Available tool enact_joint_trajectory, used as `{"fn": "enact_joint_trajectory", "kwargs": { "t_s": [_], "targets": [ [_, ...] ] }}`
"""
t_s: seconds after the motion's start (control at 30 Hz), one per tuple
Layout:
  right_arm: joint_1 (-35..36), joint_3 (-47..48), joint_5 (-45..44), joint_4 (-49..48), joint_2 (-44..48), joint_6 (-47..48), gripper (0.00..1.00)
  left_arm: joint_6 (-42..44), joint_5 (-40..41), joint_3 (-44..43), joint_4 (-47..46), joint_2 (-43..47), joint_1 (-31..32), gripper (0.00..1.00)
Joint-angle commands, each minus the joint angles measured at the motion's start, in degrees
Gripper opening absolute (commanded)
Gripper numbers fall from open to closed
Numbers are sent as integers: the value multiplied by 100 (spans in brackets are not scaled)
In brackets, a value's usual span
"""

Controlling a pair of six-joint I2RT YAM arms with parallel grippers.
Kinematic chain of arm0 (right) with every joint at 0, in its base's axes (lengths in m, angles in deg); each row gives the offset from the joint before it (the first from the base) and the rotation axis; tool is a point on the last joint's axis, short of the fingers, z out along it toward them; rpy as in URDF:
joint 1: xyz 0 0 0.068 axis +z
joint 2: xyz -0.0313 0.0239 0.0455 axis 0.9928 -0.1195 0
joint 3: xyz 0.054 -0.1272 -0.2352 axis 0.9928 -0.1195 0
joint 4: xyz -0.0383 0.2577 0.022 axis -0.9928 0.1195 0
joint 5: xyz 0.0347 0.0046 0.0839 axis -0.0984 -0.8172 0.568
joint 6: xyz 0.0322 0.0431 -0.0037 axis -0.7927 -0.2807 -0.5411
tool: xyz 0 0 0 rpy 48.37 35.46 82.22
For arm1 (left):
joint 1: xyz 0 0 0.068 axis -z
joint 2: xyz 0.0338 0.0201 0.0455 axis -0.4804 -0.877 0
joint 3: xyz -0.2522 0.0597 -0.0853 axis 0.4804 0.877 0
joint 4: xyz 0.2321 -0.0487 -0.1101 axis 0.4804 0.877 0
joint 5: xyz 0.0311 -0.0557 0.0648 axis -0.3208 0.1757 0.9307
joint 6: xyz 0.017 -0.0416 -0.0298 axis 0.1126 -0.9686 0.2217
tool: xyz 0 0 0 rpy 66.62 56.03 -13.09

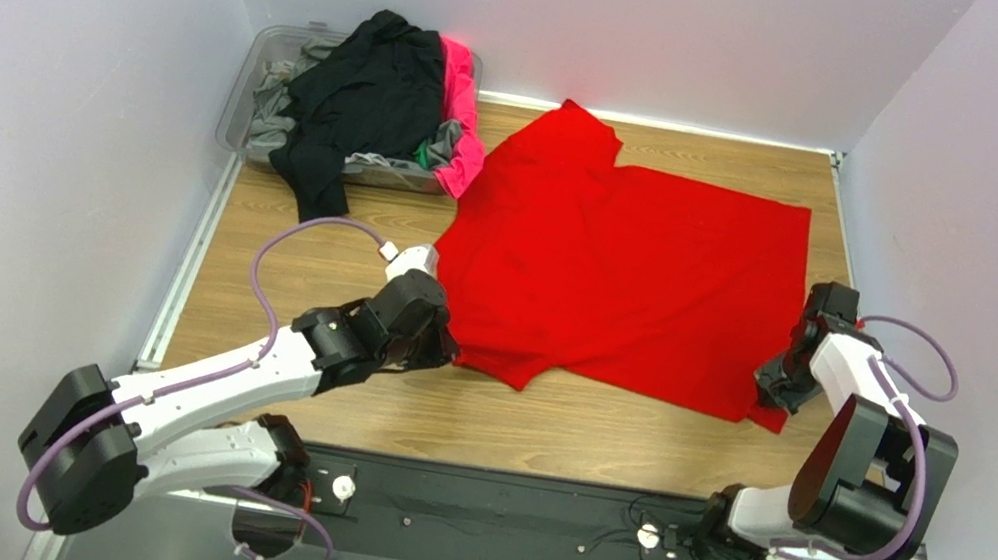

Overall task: Fold and stack the t-shirts
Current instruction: Fold the tshirt

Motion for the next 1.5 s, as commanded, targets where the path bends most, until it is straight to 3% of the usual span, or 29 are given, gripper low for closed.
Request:
{"fn": "enact_joint_trajectory", "kwargs": {
  "t_s": [0.0,0.27,0.83,1.13,1.47],
  "targets": [
    [20,414,-82,136,37,310,1,273,-120,-284,-233,-196,-40,0],
    [20,854,-206,357,-103,469,1,985,-269,-1260,-524,-1197,-303,0],
    [20,1882,-127,515,-955,618,1,2602,-638,-3631,-209,-3429,-1191,0],
    [29,2489,5,603,-1632,706,1,3103,-761,-4801,29,-4265,-1543,0],
    [99,3209,93,726,-2212,759,1,3271,-1042,-5338,109,-4810,-1921,0]
  ]
}}
